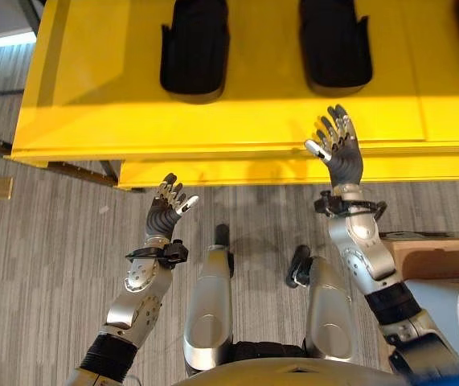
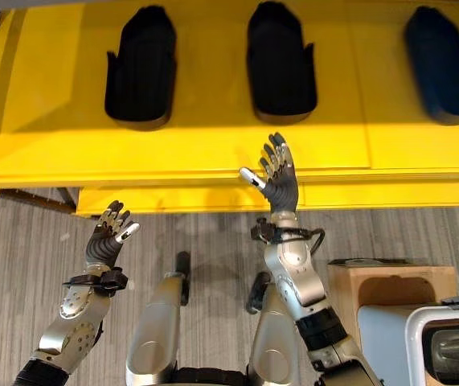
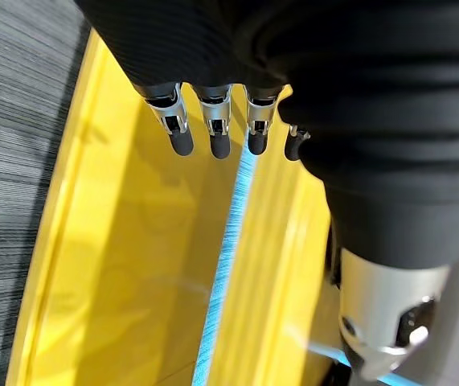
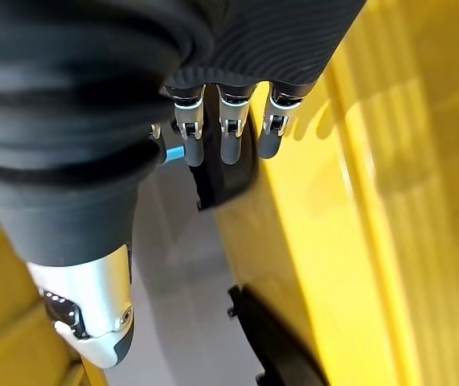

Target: Move parts from the plastic box to the shelf.

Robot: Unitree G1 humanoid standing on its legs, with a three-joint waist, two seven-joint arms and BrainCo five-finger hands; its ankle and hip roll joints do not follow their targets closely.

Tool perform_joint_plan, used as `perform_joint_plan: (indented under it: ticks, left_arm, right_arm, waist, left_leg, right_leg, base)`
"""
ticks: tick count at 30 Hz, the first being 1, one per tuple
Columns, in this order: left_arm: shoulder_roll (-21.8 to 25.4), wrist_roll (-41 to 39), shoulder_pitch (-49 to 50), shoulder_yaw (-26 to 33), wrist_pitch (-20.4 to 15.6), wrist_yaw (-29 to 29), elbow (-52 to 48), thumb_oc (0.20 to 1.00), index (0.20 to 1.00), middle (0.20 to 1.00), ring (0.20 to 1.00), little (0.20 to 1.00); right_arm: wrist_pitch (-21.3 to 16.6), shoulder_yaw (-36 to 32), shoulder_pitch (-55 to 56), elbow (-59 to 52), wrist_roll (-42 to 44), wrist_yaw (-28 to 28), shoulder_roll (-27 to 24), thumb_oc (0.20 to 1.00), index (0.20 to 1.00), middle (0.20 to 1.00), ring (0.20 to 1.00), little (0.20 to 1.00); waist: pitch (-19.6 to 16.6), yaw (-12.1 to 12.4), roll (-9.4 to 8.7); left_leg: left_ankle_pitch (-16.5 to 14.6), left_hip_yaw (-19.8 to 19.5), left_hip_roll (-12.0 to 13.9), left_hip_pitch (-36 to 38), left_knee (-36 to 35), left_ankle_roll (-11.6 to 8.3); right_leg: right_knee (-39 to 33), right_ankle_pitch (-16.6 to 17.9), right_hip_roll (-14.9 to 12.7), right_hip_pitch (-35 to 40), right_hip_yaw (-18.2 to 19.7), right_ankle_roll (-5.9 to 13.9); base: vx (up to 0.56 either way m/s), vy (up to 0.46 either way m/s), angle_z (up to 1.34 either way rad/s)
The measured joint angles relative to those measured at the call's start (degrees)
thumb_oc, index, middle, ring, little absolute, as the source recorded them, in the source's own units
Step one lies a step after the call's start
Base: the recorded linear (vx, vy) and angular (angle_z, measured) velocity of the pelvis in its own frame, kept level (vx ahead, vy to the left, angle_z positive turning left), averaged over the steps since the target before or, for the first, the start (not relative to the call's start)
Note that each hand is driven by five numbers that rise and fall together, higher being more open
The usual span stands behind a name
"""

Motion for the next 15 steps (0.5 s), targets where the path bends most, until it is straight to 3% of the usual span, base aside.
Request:
perform_joint_plan:
  ticks: [3, 7, 10, 12, 14, 15]
  left_arm:
    - [-1.0, 0.0, 2.5, 4.1, 0.0, -1.5, -0.1, 1.0, 1.0, 1.0, 1.0, 1.0]
    - [-2.5, 0.1, 3.9, 4.5, 0.3, -3.2, 0.0, 1.0, 1.0, 1.0, 1.0, 1.0]
    - [-5.3, 0.1, 4.7, 4.5, 0.4, -4.2, 0.2, 1.0, 1.0, 1.0, 1.0, 1.0]
    - [-5.6, 0.1, 4.8, 4.4, 0.8, -5.1, 1.3, 1.0, 1.0, 1.0, 1.0, 1.0]
    - [-5.7, 0.3, 4.6, 3.7, 1.1, -5.5, 1.7, 1.0, 1.0, 1.0, 1.0, 1.0]
    - [-6.0, 1.2, 4.5, 3.4, 1.2, -6.1, 1.7, 1.0, 1.0, 1.0, 1.0, 1.0]
  right_arm:
    - [1.0, -3.0, 7.4, -2.3, 1.2, 3.7, -4.8, 1.0, 1.0, 1.0, 1.0, 1.0]
    - [1.7, -6.8, 10.2, -2.4, 2.2, 6.1, -6.5, 1.0, 1.0, 1.0, 1.0, 1.0]
    - [2.1, -8.9, 12.4, -1.8, 2.2, 8.4, -7.1, 1.0, 1.0, 1.0, 1.0, 1.0]
    - [2.7, -9.0, 15.2, -1.6, 2.1, 9.0, -7.2, 1.0, 1.0, 1.0, 1.0, 1.0]
    - [3.4, -9.0, 17.5, 0.2, 2.2, 9.9, -7.1, 1.0, 1.0, 1.0, 1.0, 1.0]
    - [4.3, -9.6, 19.8, 0.4, 2.3, 10.3, -7.0, 1.0, 1.0, 1.0, 1.0, 1.0]
  waist:
    - [-2.7, -1.0, 0.03]
    - [-6.4, -2.6, 0.34]
    - [-9.7, -2.9, 1.0]
    - [-11.7, -1.9, 0.91]
    - [-12.5, -1.8, 0.56]
    - [-12.9, -1.8, 0.02]
  left_leg:
    - [1.9, 1.6, 2.8, 4.6, -6.6, -0.52]
    - [4.3, 2.6, 5.3, 6.7, -11.0, -0.6]
    - [6.2, 2.6, 6.7, 8.6, -12.1, 1.21]
    - [8.9, 0.5, 6.7, 8.6, -10.6, 2.17]
    - [13.8, -2.3, 5.8, 7.1, -8.1, 1.26]
    - [12.5, -2.4, 4.2, 5.1, -5.1, 0.34]
  right_leg:
    - [-3.5, 0.6, 3.4, 2.1, 0.4, -0.94]
    - [-4.0, 0.5, 6.3, 1.5, 0.5, -3.27]
    - [-4.4, -0.4, 9.0, 1.7, 1.8, -4.54]
    - [-5.2, -0.9, 9.5, 2.5, 2.6, -5.53]
    - [-7.5, -0.6, 10.1, 4.4, 2.8, -6.54]
    - [-9.8, 0.3, 9.3, 5.6, 2.7, -7.45]
  base:
    - [0.05, -0.19, -0.35]
    - [0.04, -0.158, -0.21]
    - [0.06, -0.203, -0.37]
    - [0.04, -0.213, -0.26]
    - [0.05, -0.168, 0.04]
    - [0.04, -0.046, 0.16]
